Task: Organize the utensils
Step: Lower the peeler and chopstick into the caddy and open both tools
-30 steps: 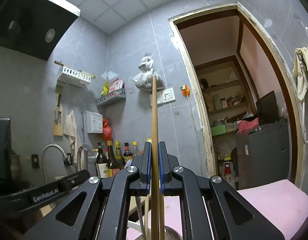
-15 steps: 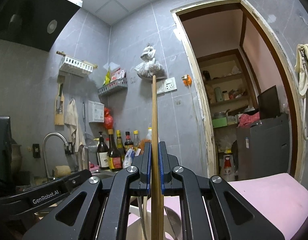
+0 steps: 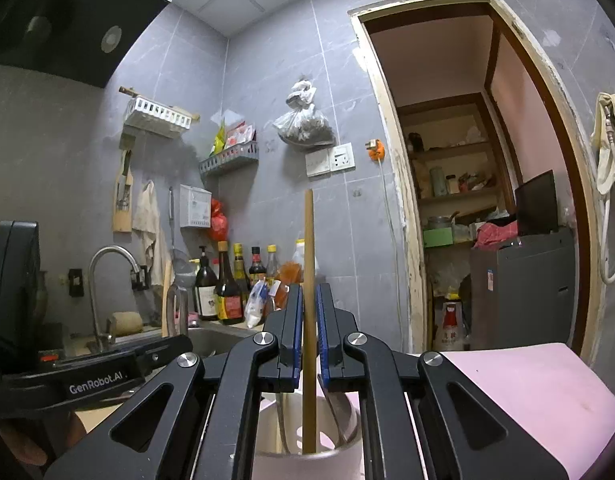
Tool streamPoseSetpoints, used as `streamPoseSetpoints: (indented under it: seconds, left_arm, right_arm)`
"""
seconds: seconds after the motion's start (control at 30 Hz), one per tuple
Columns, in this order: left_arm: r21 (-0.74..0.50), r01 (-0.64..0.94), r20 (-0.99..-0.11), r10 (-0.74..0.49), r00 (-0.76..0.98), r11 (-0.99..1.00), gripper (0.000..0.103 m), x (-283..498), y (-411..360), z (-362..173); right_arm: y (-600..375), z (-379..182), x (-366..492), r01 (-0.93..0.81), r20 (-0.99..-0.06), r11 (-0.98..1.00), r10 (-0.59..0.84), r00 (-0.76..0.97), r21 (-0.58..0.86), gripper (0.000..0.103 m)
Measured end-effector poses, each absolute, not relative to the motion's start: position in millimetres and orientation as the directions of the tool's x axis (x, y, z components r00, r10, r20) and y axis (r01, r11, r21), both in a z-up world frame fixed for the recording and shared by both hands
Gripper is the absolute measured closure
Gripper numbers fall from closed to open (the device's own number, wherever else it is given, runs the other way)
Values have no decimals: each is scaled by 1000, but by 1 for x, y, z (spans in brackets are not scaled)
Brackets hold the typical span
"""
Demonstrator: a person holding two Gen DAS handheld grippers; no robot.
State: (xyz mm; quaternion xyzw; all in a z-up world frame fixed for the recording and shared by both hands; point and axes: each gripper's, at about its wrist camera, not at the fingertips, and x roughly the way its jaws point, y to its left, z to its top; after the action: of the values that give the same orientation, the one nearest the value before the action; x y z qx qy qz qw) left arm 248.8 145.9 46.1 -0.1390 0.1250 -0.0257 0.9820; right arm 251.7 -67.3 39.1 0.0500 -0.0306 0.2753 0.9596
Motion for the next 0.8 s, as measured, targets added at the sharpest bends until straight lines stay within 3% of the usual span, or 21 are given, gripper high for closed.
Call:
streamPoseSetpoints:
  seconds: [0.23, 0.37, 0.43, 0.5, 0.73, 0.8]
  left_arm:
    - [-304, 46, -242, -124, 962, 952, 87, 246, 146, 47]
    - [-301, 60, -229, -133, 964, 952, 79, 241, 144, 49]
    - [-301, 63, -224, -134, 965, 951, 76, 240, 143, 50]
    - [-305, 71, -222, -143, 964, 950, 76, 239, 143, 51]
    - [-298, 85, -204, -151, 967, 951, 64, 233, 137, 55]
    - [-293, 88, -198, -150, 969, 952, 60, 231, 135, 56]
  right_arm:
    - [-69, 39, 248, -528, 86, 846, 522, 849, 75, 98]
    - [-72, 38, 244, -526, 88, 848, 519, 850, 74, 97]
    - [-76, 38, 241, -517, 92, 852, 510, 855, 80, 91]
    - [-81, 38, 238, -511, 93, 855, 504, 859, 89, 80]
    - [-100, 45, 225, -482, 96, 872, 474, 875, 89, 75]
    - [-104, 47, 222, -473, 93, 876, 465, 880, 93, 64]
